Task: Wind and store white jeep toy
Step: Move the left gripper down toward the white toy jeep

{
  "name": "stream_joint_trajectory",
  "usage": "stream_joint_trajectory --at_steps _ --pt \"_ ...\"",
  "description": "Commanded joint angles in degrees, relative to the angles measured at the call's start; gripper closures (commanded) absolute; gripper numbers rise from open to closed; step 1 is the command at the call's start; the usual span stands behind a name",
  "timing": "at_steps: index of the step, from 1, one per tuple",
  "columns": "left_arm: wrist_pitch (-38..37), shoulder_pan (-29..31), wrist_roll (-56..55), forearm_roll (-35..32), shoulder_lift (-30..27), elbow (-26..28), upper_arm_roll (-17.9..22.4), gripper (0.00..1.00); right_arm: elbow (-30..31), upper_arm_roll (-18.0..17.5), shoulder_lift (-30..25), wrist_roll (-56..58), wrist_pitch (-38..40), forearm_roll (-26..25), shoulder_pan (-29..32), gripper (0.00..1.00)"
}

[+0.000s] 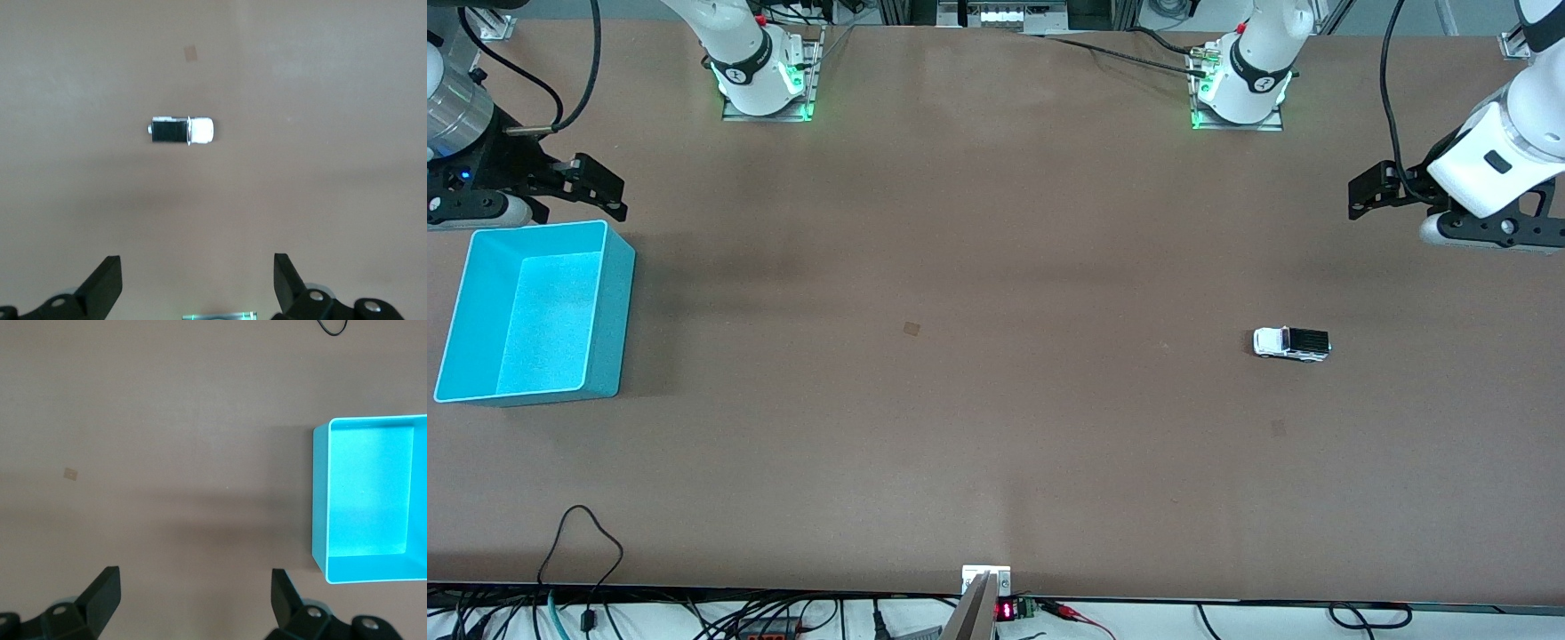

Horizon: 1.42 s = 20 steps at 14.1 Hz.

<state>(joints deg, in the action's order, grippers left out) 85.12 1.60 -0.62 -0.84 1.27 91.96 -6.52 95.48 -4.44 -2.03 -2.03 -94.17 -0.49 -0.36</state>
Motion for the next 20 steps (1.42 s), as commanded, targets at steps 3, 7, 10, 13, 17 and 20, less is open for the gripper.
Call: stream_joint_trajectory --at_steps 3,7,10,13,17,20 --pt "-11.0 -0.6 0.7 -0.5 2.3 -2.0 -0.7 0.0 0.3 -0.2 -0.9 -0.7 0.6 -0.7 -0.1 0.0" --pt "-11.1 0.2 6.0 -0.7 4.4 -1.6 -0.7 0.0 0.3 -0.2 -0.9 -0.7 0.6 -0.7 -0.1 0.0" --pt "-7.6 0.2 15.5 -3.1 6.0 -1.2 -0.6 0.0 0.3 -0.2 -0.8 -0.7 0.6 -0.7 -0.1 0.0" --pt "-2.5 0.2 25.8 -6.0 7.2 1.4 -0.6 0.0 0.3 -0.1 -0.8 -0.7 0.6 -0.7 -0.1 0.0" --pt "4.9 0.5 39.3 -7.1 7.3 8.3 -0.6 0.0 0.3 -0.2 -0.8 -0.7 0.6 -0.7 -0.2 0.0" --pt "14.6 2.3 53.9 -7.2 7.7 14.2 -0.6 0.0 0.3 -0.2 -0.9 -0.7 0.6 -0.7 -0.1 0.0"
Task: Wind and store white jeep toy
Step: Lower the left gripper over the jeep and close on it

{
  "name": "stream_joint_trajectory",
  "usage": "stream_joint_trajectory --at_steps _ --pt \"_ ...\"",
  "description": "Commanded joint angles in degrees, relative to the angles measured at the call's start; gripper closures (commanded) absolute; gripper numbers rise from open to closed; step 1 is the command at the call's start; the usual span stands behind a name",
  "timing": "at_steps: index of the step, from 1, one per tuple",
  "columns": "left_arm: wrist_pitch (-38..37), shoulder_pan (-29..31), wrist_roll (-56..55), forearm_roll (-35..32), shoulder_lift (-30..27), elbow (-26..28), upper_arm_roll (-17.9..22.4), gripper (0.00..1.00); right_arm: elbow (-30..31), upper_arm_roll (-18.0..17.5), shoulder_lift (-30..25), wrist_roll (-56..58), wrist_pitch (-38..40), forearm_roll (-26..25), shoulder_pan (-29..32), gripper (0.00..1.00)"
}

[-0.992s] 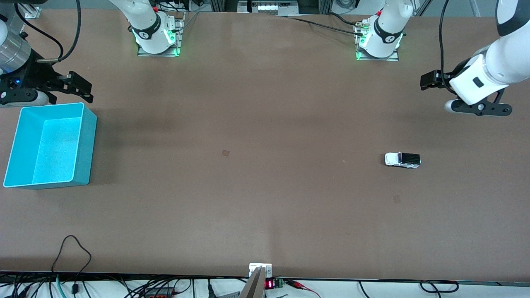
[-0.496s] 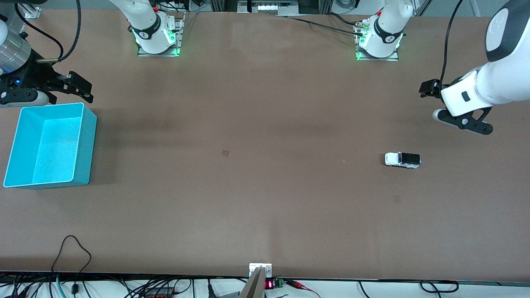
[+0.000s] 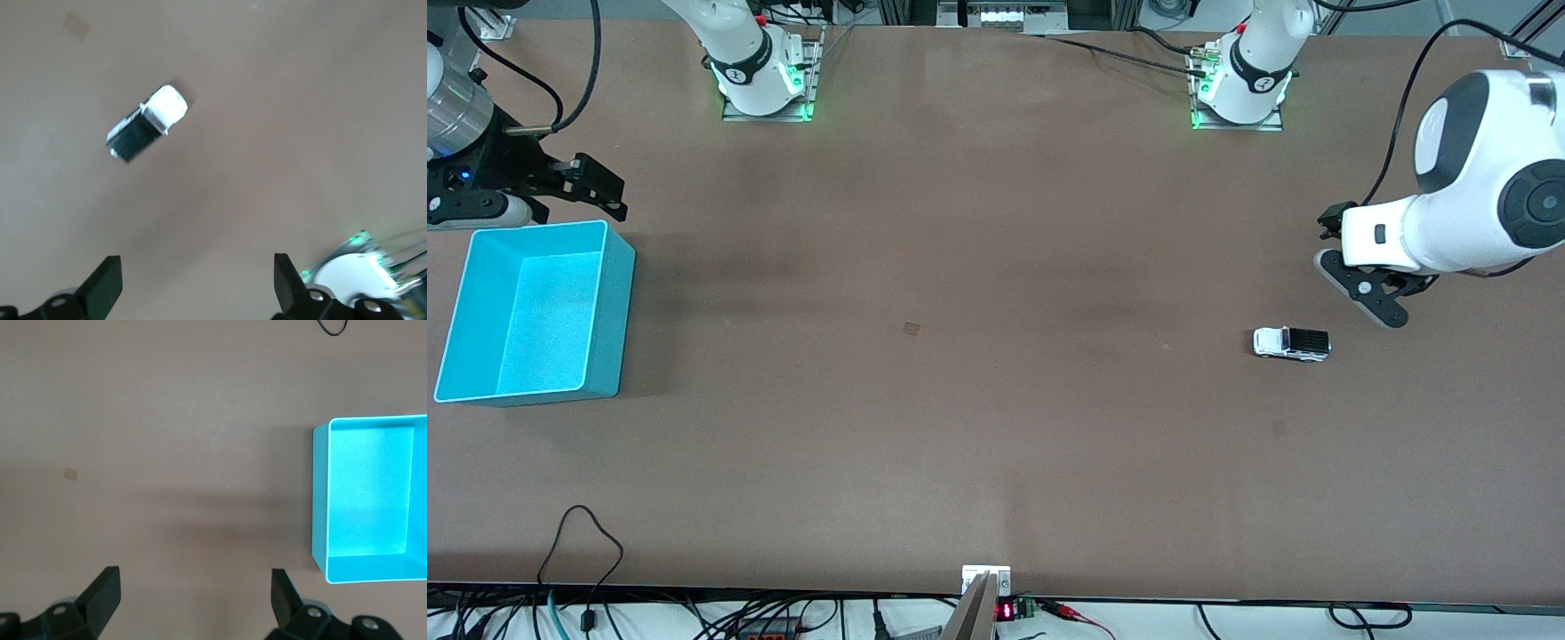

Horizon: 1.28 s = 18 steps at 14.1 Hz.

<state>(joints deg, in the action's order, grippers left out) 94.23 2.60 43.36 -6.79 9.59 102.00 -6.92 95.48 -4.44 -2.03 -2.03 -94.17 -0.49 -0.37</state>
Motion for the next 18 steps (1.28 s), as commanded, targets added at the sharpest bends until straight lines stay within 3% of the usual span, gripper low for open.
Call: stream_joint_trajectory --at_steps 1,4,8,11,14,18 --pt "10.6 1.5 15.6 -1.2 -0.5 7.1 -0.1 0.0 0.3 -0.2 -0.9 -0.7 0.6 -0.7 -0.1 0.0" --pt "22.5 3.7 26.7 -4.8 -0.5 14.3 -0.1 0.0 0.3 -0.2 -0.9 -0.7 0.6 -0.7 -0.1 0.0" --pt "38.7 3.9 28.4 -11.8 1.4 21.6 -0.1 0.0 0.3 -0.2 -0.9 -0.8 0.6 -0.7 -0.2 0.0" --pt "45.5 4.0 31.1 -12.8 4.2 23.8 -0.1 0.0 0.3 -0.2 -0.9 -0.7 0.6 -0.7 -0.2 0.0" --pt "53.6 8.4 31.8 -12.9 7.5 25.8 -0.3 0.0 0.3 -0.2 -0.9 -0.7 0.6 -0.7 -0.2 0.0" --pt "57.1 8.4 32.7 -13.1 10.7 25.8 -0.3 0.0 0.3 -0.2 -0.9 -0.7 0.6 -0.7 -0.2 0.0"
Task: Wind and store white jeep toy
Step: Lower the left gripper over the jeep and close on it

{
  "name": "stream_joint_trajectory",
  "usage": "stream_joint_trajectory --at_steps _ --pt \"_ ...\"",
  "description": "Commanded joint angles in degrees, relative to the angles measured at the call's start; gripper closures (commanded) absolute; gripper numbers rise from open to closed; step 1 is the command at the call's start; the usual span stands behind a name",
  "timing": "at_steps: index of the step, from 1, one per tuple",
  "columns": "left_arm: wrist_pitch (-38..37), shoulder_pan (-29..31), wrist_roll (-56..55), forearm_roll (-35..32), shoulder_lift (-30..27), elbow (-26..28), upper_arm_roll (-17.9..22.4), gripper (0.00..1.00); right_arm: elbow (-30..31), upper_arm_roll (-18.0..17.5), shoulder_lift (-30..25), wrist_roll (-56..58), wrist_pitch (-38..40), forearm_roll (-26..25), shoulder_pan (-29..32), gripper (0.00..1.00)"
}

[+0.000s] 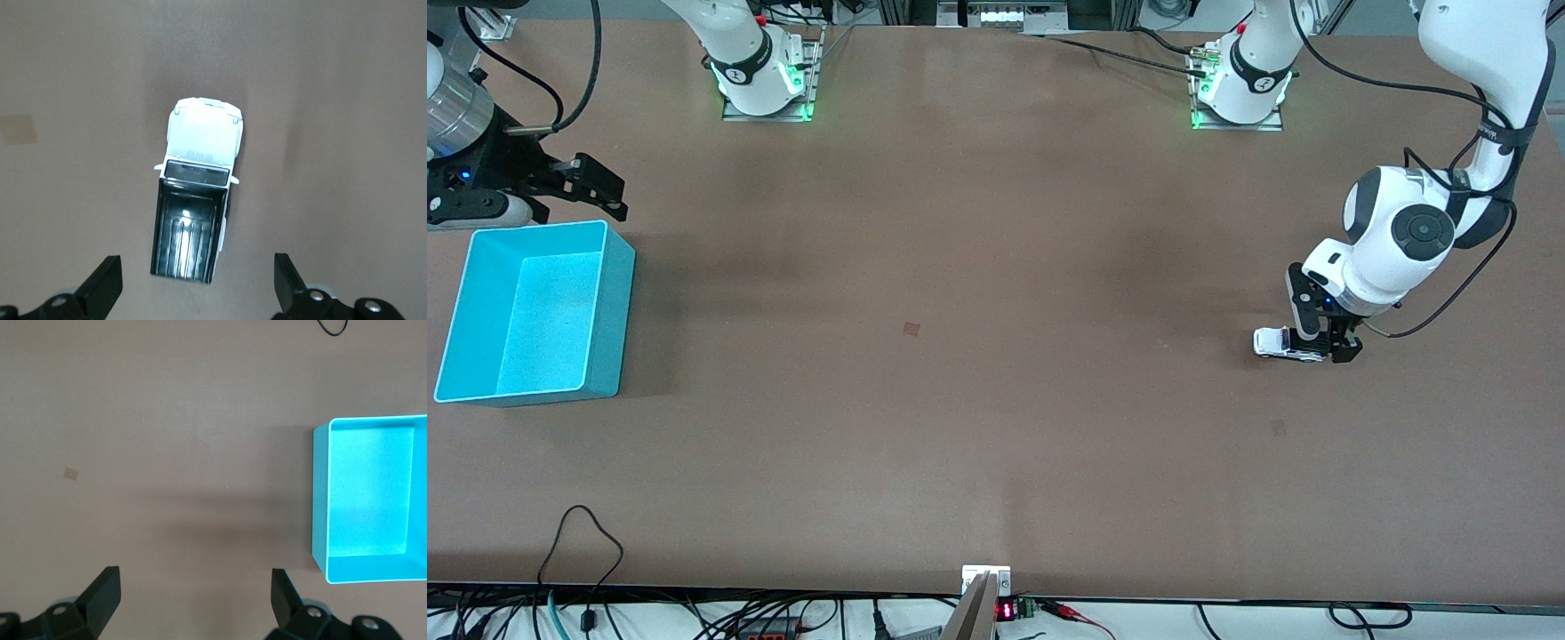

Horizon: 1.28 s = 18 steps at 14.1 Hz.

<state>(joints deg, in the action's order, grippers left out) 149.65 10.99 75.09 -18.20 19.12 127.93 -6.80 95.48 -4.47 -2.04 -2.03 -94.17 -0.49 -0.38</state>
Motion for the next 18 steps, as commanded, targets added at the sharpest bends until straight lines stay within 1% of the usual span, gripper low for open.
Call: stream_joint_trajectory --at_steps 1,4,5,6,7,8,9,10,11,12,18 --pt "3.0 0.1 1.0 -1.7 2.1 -0.1 -0.4 0.0 0.3 -0.2 -0.9 -0.7 0.6 -0.7 -0.1 0.0" --pt "5.2 0.0 1.0 -1.8 4.0 -0.1 -0.4 0.0 0.2 -0.3 -0.9 -1.5 0.6 -0.7 -0.9 0.0" --pt "6.2 0.0 1.2 -1.8 4.4 -0.1 -0.4 0.04 0.2 -0.3 -0.9 -2.0 0.6 -0.7 -0.9 0.0" --pt "6.4 -0.1 1.3 -1.8 4.9 -0.2 -0.4 0.13 0.2 -0.3 -0.9 -2.0 0.6 -0.7 -1.0 0.0" --pt "6.9 -0.2 1.4 -1.8 5.0 -0.2 -0.4 0.26 0.2 -0.3 -0.9 -2.0 0.6 -0.7 -1.0 0.0" --pt "6.9 -0.2 1.5 -1.8 4.9 -0.3 -0.5 0.43 0.2 -0.3 -0.9 -2.0 0.6 -0.7 -1.0 0.0" --pt "6.8 -0.2 1.5 -1.8 4.7 -0.3 -0.5 0.61 0.2 -0.3 -0.9 -2.0 0.6 -0.7 -1.0 0.0" --pt "6.9 -0.2 1.7 -1.8 4.9 -0.4 -0.5 0.76 0.2 -0.3 -0.9 -2.1 0.5 -0.7 -1.1 0.0" --pt "6.8 -0.2 2.3 -1.8 4.9 -0.5 -0.5 0.81 0.2 -0.4 -0.9 -2.1 0.5 -0.7 -1.5 0.0" --pt "6.6 -0.2 3.5 -1.8 4.7 -0.5 -0.5 0.84 0.1 -0.3 -0.9 -2.1 0.5 -0.7 -2.0 0.0" --pt "6.1 0.3 3.7 -1.8 5.0 -0.5 -0.4 0.86 0.1 -0.1 -0.9 -2.0 0.5 -0.7 -1.8 0.0"
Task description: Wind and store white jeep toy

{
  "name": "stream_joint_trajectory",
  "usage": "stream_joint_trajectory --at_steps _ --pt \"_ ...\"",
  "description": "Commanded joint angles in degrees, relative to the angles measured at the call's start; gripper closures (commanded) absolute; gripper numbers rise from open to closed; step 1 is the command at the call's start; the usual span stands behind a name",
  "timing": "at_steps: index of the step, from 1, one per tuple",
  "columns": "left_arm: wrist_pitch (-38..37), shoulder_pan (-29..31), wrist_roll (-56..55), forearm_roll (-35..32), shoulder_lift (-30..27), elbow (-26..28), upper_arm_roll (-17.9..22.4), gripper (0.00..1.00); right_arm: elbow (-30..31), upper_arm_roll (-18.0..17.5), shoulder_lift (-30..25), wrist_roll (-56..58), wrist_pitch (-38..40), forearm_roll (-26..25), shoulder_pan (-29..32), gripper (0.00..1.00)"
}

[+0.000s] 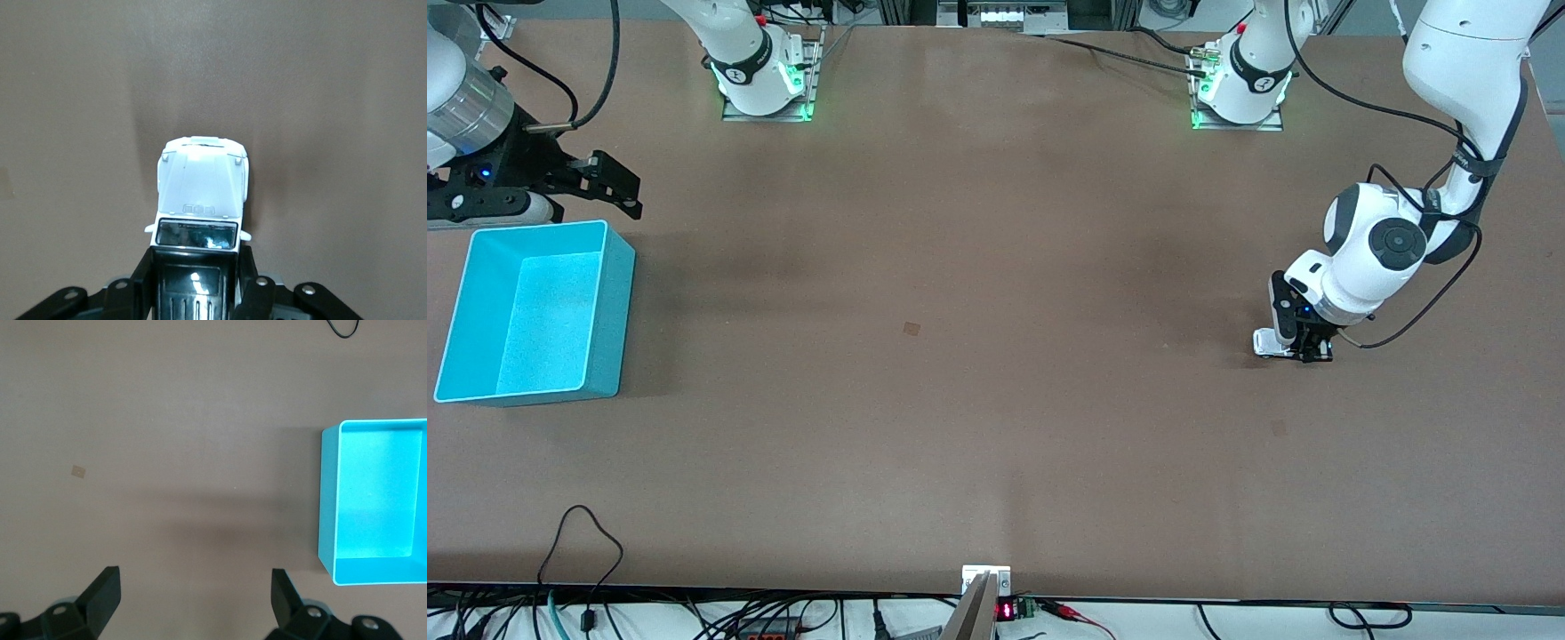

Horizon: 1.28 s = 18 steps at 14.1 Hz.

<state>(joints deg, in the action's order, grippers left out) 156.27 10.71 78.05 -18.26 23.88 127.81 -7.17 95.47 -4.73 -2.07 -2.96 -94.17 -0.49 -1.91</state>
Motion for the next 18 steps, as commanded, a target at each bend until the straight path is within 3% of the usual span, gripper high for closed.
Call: stream_joint_trajectory --at_steps 1,7,13,18 --pt "-1.3 0.8 0.6 -1.7 0.4 -0.4 0.0 0.87 0.2 0.2 -0.8 -1.1 0.6 -0.7 -0.2 0.0" --pt "-4.2 5.9 3.2 -1.7 2.6 -0.7 0.6 0.9 0.2 0.1 -0.8 -1.1 0.5 -0.7 -0.4 0.0" --pt "-3.9 16.7 14.0 -1.7 8.0 -6.2 0.8 0.9 0.2 0.1 -0.8 -1.1 0.5 -0.7 -0.4 0.0" --pt "-3.7 20.0 19.1 -1.7 10.0 -9.4 0.9 0.89 0.2 0.0 -0.8 -1.1 0.5 -0.7 -0.5 0.0"
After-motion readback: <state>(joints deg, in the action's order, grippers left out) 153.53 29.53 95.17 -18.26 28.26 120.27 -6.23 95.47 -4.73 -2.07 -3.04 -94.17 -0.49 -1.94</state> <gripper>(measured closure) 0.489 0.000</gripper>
